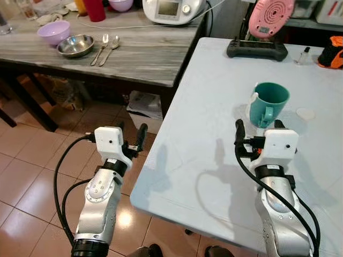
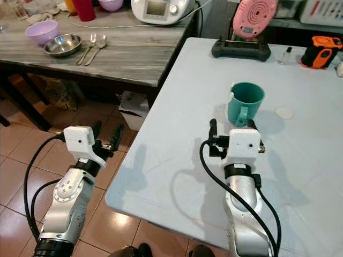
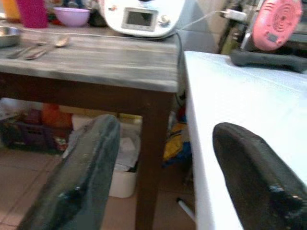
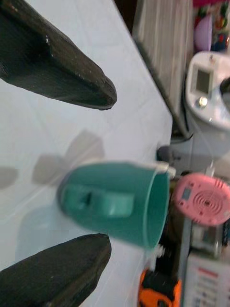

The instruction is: Setting the table

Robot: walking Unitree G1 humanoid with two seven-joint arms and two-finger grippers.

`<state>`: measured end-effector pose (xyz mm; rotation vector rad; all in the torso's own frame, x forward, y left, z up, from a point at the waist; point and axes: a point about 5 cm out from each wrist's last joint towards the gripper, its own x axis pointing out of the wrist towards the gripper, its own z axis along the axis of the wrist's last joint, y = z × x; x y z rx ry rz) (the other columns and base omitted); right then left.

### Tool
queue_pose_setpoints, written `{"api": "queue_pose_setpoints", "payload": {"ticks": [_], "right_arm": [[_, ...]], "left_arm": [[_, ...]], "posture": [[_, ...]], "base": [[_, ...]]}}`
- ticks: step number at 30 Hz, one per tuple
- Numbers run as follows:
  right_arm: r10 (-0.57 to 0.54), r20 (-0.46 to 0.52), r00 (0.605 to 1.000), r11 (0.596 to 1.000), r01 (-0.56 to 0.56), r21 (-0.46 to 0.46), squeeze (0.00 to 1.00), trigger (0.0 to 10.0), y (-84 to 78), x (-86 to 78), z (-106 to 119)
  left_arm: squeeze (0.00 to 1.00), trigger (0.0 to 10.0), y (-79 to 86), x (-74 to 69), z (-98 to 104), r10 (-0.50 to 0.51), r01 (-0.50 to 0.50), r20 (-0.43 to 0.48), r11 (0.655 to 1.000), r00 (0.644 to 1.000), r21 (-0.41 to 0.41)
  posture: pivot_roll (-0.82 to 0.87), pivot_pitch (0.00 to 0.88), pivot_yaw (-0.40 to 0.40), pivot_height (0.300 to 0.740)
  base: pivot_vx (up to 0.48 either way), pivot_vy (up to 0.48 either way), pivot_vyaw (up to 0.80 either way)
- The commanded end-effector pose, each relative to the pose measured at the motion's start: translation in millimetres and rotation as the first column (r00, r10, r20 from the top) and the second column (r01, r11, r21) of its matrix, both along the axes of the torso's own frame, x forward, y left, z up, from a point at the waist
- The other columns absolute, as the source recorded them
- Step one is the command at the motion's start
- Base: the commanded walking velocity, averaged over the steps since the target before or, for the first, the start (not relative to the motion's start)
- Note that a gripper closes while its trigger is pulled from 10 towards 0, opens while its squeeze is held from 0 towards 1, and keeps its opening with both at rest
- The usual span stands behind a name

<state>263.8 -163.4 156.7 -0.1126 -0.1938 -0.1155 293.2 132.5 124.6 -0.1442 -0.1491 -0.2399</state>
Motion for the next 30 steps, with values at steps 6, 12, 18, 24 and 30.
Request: {"api": "queue_pose_setpoints", "payload": {"ticks": [6, 12, 18, 24, 30], "right_arm": [[-0.007, -0.010, 1.000, 1.000, 0.007, 0.029, 0.00, 10.0, -1.2, 2.7, -1.2], [0.028, -0.023, 0.999, 0.997, -0.027, 0.068, 1.00, 10.0, -1.4, 5.2, -3.6], [0.029, -0.009, 1.000, 0.997, -0.028, 0.078, 1.00, 10.0, -2.7, 7.3, 1.5], [0.046, -0.013, 0.999, 0.997, -0.045, 0.059, 0.00, 10.0, -1.2, 9.9, 2.6], [0.027, -0.042, 0.999, 0.998, -0.025, 0.063, 0.00, 10.0, -5.5, 8.7, -2.1]], "left_arm": [[0.69, 10.0, -2.6, -0.7, -1.0, -0.051, 0.050, 0.008, 0.996, 0.999, 0.071], [1.00, 10.0, -6.5, -5.4, 0.5, -0.087, 0.087, 0.003, 0.996, 0.996, 0.016], [1.00, 10.0, -10.0, -5.7, -8.9, -0.090, 0.092, -0.036, 0.994, 0.995, 0.056], [0.00, 10.0, -15.2, -0.5, -17.2, -0.114, 0.123, -0.134, 0.991, 0.984, 0.060], [0.00, 10.0, -16.1, 3.0, -17.9, -0.089, 0.098, -0.148, 0.994, 0.985, 0.053]], "posture": [[-0.27, 0.128, 0.100, 0.740], [-0.26, 0.130, 0.089, 0.740], [-0.28, 0.139, 0.079, 0.740], [-0.29, 0.133, 0.077, 0.740], [-0.29, 0.129, 0.079, 0.740]], "base": [[0.000, 0.000, 0.00], [0.000, 0.000, 0.00], [0.000, 0.000, 0.00], [0.000, 0.000, 0.00], [0.000, 0.000, -0.52]]}}
